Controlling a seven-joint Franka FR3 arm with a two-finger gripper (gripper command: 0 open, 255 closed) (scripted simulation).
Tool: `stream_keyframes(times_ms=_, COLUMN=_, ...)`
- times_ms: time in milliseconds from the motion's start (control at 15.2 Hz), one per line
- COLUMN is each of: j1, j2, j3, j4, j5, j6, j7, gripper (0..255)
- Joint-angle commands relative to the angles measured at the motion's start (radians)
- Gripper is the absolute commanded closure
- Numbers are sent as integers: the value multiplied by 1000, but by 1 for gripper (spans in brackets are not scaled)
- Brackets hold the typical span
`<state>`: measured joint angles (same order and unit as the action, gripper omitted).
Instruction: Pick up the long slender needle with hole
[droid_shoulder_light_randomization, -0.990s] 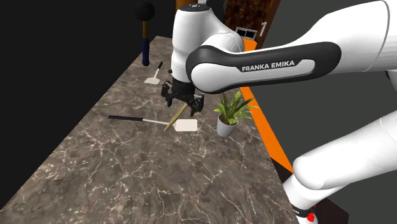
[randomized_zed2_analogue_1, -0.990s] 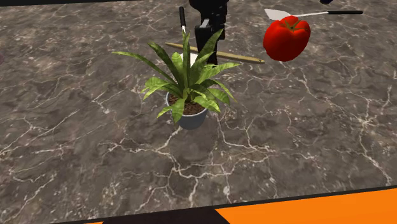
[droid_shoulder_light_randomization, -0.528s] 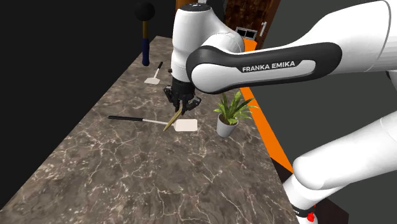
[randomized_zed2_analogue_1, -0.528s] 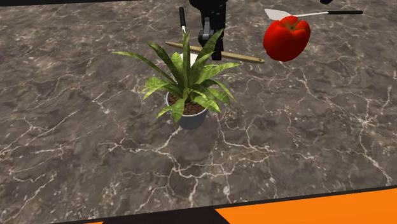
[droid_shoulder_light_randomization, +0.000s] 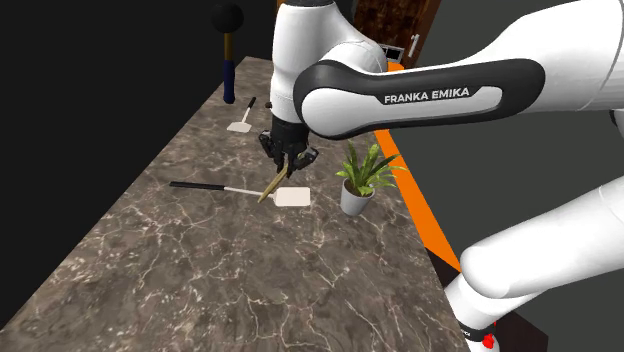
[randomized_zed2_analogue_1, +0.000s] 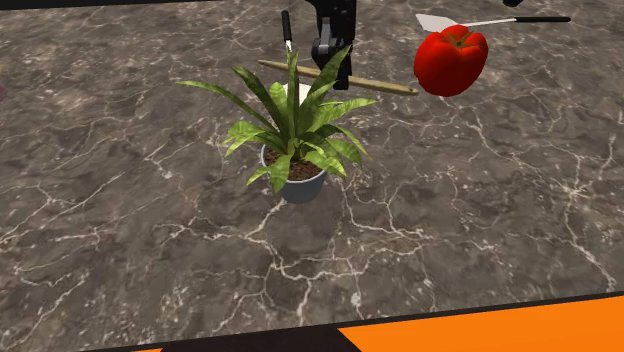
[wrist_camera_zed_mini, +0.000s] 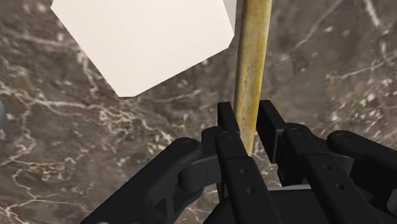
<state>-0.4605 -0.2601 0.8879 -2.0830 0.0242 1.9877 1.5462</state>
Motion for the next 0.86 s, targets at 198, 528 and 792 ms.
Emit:
stream_keyframes(times_ms=198, j1=0, j2=-9, j3=-11, j4=59, j5=6, j6=-66, j7=-12, gripper=255)
stream_keyframes(times_ms=528, j1=-1, j2=-13, j3=-21, j4=122, j5=8, j6=-132, j7=-23, gripper=255)
stream_keyframes(times_ms=792, j1=-3, j2=-13, j3=-24, j4=151, j5=7, j6=-160, j7=-26, gripper=255)
